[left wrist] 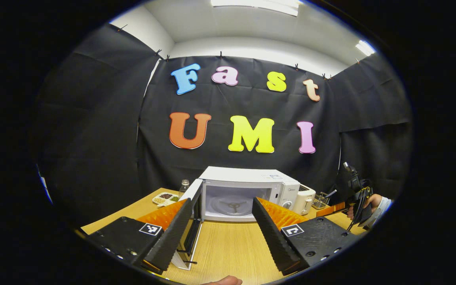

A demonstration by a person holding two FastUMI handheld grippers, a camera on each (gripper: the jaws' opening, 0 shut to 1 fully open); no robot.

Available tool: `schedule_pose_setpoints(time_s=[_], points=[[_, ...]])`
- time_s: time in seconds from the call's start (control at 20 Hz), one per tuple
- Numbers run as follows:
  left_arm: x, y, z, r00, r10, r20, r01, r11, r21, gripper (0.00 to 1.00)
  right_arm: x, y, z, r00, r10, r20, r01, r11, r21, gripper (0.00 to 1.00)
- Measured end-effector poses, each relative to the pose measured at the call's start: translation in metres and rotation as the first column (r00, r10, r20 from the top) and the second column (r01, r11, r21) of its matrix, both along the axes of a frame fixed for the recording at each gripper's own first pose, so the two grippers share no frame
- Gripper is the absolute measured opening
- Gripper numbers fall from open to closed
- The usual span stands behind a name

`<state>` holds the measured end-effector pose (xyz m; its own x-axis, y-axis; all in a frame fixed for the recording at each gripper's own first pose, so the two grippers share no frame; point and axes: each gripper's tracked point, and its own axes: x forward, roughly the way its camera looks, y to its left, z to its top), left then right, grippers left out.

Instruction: Open the microwave oven with the left hand, put the food in, and close the microwave oven.

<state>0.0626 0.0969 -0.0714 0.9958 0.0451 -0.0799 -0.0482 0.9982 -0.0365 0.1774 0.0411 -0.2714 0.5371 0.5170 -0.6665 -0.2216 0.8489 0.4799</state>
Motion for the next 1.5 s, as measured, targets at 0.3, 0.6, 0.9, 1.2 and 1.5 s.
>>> schedule_pose_setpoints(time_s=[0.3, 0.6, 0.9, 1.2, 1.5], points=[[0.006, -0.002, -0.009, 1.000, 0.009, -0.027, -0.008, 1.000, 0.023, 0.94, 0.009, 0.013, -0.034, 0.983, -0.010, -0.182, 0.039, 0.986, 0.161, 0.65], [0.004, -0.003, -0.011, 0.999, -0.005, -0.039, 0.006, 1.000, 0.015, 0.94, 0.000, 0.015, -0.031, 0.965, -0.023, -0.259, 0.094, 0.960, 0.264, 0.11], [-0.010, -0.002, -0.003, 0.999, -0.032, -0.006, 0.032, 0.999, 0.015, 0.94, -0.027, 0.019, 0.007, 0.983, -0.051, -0.176, 0.098, 0.958, 0.268, 0.10], [-0.030, 0.010, 0.001, 0.998, -0.064, 0.024, 0.063, 0.998, 0.012, 0.94, -0.055, 0.058, 0.029, 0.998, -0.041, -0.043, 0.049, 0.979, 0.196, 0.11], [-0.052, 0.030, 0.005, 0.996, -0.078, 0.051, 0.078, 0.997, -0.002, 0.94, -0.068, 0.111, 0.044, 0.977, 0.006, 0.213, 0.000, 1.000, -0.027, 0.10]])
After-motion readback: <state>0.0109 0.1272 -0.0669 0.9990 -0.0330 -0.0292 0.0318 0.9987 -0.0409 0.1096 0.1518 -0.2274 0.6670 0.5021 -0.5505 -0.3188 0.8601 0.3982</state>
